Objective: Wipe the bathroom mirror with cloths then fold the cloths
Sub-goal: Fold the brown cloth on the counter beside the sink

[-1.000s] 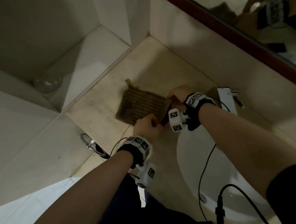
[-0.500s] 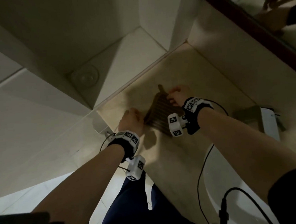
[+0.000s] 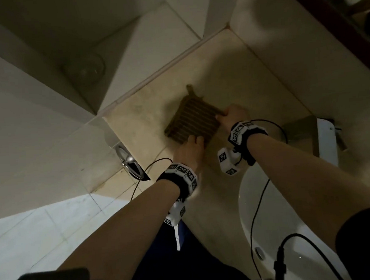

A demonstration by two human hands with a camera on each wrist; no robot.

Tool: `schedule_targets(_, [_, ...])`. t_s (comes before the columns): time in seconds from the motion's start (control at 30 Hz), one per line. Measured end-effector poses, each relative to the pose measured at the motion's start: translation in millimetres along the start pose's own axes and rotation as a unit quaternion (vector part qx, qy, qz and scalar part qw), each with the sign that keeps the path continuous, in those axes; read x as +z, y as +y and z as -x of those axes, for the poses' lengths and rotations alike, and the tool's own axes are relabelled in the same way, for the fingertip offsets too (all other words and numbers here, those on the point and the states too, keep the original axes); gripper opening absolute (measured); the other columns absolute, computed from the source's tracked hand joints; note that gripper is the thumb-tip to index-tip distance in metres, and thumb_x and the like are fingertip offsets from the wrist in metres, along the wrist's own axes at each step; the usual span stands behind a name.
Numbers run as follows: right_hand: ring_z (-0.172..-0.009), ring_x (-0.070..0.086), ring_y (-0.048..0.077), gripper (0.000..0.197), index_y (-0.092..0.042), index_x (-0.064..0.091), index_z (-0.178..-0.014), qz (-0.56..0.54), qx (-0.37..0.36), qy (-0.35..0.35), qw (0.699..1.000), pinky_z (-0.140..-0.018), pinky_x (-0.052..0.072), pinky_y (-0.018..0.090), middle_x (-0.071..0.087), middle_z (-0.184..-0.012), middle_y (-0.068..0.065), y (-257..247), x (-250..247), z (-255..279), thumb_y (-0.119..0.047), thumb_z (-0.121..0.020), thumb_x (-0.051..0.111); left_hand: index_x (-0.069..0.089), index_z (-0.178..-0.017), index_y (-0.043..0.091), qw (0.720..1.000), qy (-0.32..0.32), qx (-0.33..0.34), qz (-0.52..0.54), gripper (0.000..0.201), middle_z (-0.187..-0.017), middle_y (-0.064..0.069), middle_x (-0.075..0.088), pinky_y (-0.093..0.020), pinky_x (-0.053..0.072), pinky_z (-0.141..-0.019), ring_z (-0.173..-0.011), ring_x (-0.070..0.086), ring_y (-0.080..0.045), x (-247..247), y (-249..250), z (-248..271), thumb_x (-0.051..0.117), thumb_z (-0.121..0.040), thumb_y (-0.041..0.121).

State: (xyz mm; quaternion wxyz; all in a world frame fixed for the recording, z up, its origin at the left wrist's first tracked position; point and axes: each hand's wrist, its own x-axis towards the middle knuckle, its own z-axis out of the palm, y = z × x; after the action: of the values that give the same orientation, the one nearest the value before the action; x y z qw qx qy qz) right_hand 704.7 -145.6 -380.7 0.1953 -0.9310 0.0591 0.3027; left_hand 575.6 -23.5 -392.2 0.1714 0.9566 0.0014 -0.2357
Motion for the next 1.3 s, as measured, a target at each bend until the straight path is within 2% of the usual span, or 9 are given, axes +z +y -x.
schedule_targets(0.17, [-0.069, 0.058, 0.024, 0.023, -0.006, 0.06, -0.079, -0.035, 0.033, -0.021, 0.999, -0.051, 0.04, 0.024, 0.06, -0.079, 0.011, 5.6, -6.3, -2.6, -0.028, -0.083, 0.067, 0.042, -0.112, 0.013, 1.0, 0.015, -0.014, 0.007, 0.028, -0.109, -0.011, 0.053, -0.035, 0.037, -0.062, -0.086, 0.057, -0.03, 0.0, -2.8, 8.9, 0.053, -0.09, 0.025])
schedule_targets(0.3, [-0.074, 0.059, 0.025, 0.028, -0.005, 0.06, -0.087, -0.108, 0.065, -0.06, 0.99, -0.07, 0.052, 0.031, 0.06, -0.081, 0.009, -4.2, -22.7, 1.9, -0.029, -0.08, 0.072, 0.041, -0.104, 0.02, 0.994, 0.043, -0.074, 0.06, 0.032, -0.09, 0.002, 0.052, -0.033, 0.04, -0.061, -0.075, 0.056, -0.026, -23.9, -10.4, 17.8, 0.055, -0.086, 0.043])
schedule_targets(0.37, [-0.066, 0.055, 0.019, 0.022, -0.006, 0.062, -0.087, -0.152, 0.059, -0.07, 0.984, -0.062, 0.048, 0.022, 0.058, -0.074, 0.005, -16.1, -31.0, 2.7, -0.026, -0.085, 0.069, 0.042, -0.097, 0.023, 0.986, 0.073, -0.11, 0.103, 0.029, -0.085, 0.005, 0.055, -0.035, 0.048, -0.062, -0.071, 0.057, -0.024, -38.4, -19.7, 18.6, 0.054, -0.083, 0.045])
schedule_targets(0.47, [-0.06, 0.053, 0.012, 0.02, -0.01, 0.059, -0.093, -0.195, 0.048, -0.07, 0.977, -0.039, 0.04, 0.013, 0.061, -0.082, 0.005, -47.1, -37.8, -2.5, -0.027, -0.086, 0.067, 0.044, -0.095, 0.024, 0.981, 0.094, -0.125, 0.119, 0.026, -0.087, 0.002, 0.059, -0.036, 0.051, -0.065, -0.071, 0.058, -0.026, -61.2, -38.4, 11.7, 0.054, -0.079, 0.041])
schedule_targets(0.6, [-0.055, 0.056, 0.018, 0.032, -0.008, 0.065, -0.075, -0.234, 0.055, -0.046, 0.97, -0.046, 0.041, 0.023, 0.068, -0.071, 0.005, -81.8, -27.5, -11.9, -0.04, -0.083, 0.068, 0.046, -0.106, 0.018, 0.979, 0.086, -0.156, 0.098, 0.03, -0.106, -0.005, 0.055, -0.039, 0.048, -0.074, -0.092, 0.054, -0.029, -71.7, -67.0, -4.2, 0.053, -0.08, 0.03])
schedule_targets(0.77, [-0.094, 0.065, 0.032, 0.051, 0.001, 0.064, -0.111, -0.076, 0.053, 0.01, 0.996, -0.082, 0.056, 0.038, 0.066, -0.108, 0.016, -86.6, -15.9, -10.3, -0.043, -0.085, 0.067, 0.044, -0.119, 0.009, 0.984, 0.067, -0.129, 0.103, 0.043, -0.118, -0.012, 0.047, -0.041, 0.046, -0.08, -0.105, 0.05, -0.031, -60.7, -88.0, -16.9, 0.054, -0.087, 0.037])
schedule_targets(0.97, [-0.112, 0.056, 0.031, 0.057, -0.004, 0.047, -0.128, 0.004, 0.073, -0.034, 0.997, -0.079, 0.046, 0.034, 0.056, -0.126, 0.015, -77.6, -3.5, -2.7, -0.035, -0.087, 0.07, 0.045, -0.118, 0.007, 0.985, 0.01, -0.123, 0.12, 0.045, -0.119, -0.015, 0.052, -0.04, 0.048, -0.084, -0.105, 0.055, -0.032, -61.7, -82.8, -35.1, 0.067, -0.085, 0.028])
schedule_targets(1.2, [-0.074, 0.06, 0.024, 0.026, -0.003, 0.065, -0.097, -0.138, 0.134, -0.006, 0.981, -0.059, 0.048, 0.028, 0.066, -0.092, 0.011, -70.4, 10.1, 10.8, -0.025, -0.084, 0.066, 0.055, -0.08, 0.012, 0.981, -0.063, -0.124, 0.135, 0.016, -0.084, -0.008, 0.063, -0.028, 0.042, -0.062, -0.069, 0.054, -0.025, -64.6, -82.9, -37.5, 0.065, -0.083, 0.025])
schedule_targets(1.3, [-0.077, 0.066, 0.026, 0.011, -0.006, 0.068, -0.084, -0.249, 0.143, 0.017, 0.958, -0.063, 0.053, 0.032, 0.068, -0.082, 0.01, -64.3, 12.9, 23.5, -0.016, -0.078, 0.068, 0.055, -0.073, 0.016, 0.98, -0.084, -0.096, 0.153, 0.017, -0.069, -0.003, 0.056, -0.027, 0.042, -0.059, -0.064, 0.053, -0.021, -62.3, -81.8, -30.8, 0.067, -0.079, 0.027])
